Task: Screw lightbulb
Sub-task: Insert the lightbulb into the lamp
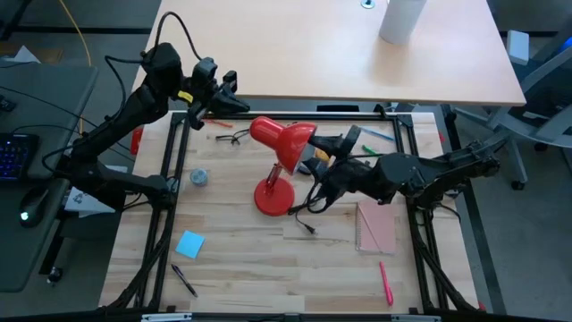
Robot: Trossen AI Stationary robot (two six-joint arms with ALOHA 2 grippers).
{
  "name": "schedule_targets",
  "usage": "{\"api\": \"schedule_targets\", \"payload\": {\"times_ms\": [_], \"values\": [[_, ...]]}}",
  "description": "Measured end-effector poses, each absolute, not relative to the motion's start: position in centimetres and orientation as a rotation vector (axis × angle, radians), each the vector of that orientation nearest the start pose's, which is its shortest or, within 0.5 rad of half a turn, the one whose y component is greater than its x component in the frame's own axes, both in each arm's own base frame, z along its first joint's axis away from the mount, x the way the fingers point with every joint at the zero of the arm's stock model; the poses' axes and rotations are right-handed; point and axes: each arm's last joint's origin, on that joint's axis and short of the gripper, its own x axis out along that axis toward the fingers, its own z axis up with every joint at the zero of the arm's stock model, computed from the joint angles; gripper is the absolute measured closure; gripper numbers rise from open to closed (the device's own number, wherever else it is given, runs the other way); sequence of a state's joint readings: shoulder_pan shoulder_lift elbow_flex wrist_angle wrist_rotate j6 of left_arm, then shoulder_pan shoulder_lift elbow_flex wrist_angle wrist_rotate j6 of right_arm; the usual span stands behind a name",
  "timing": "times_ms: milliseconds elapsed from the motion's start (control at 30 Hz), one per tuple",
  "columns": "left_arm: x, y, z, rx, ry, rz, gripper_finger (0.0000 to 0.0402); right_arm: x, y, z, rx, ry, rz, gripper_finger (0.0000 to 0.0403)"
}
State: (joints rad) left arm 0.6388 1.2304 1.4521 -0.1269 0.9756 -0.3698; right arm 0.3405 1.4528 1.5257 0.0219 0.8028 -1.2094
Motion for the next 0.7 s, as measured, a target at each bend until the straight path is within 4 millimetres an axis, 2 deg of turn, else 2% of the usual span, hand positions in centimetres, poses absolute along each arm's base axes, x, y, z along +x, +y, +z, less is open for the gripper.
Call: {"api": "schedule_targets", "payload": {"times_ms": [200,467,567,700], "values": [[20.2,13.2,48.1,-0.419,-0.041,-0.324,0.0402,30.5,8.6,45.1,-1.419,0.287,-0.431,0.0170],[19.6,13.8,48.6,-0.644,-0.050,-0.313,0.0402,30.7,8.4,45.0,-1.648,0.304,-0.358,0.0170],[19.5,13.9,48.7,-0.711,-0.048,-0.313,0.0402,30.7,8.4,45.1,-1.680,0.300,-0.355,0.0170],[19.5,13.9,48.9,-0.738,-0.053,-0.317,0.0402,30.7,8.4,45.2,-1.639,0.277,-0.375,0.0170]]}}
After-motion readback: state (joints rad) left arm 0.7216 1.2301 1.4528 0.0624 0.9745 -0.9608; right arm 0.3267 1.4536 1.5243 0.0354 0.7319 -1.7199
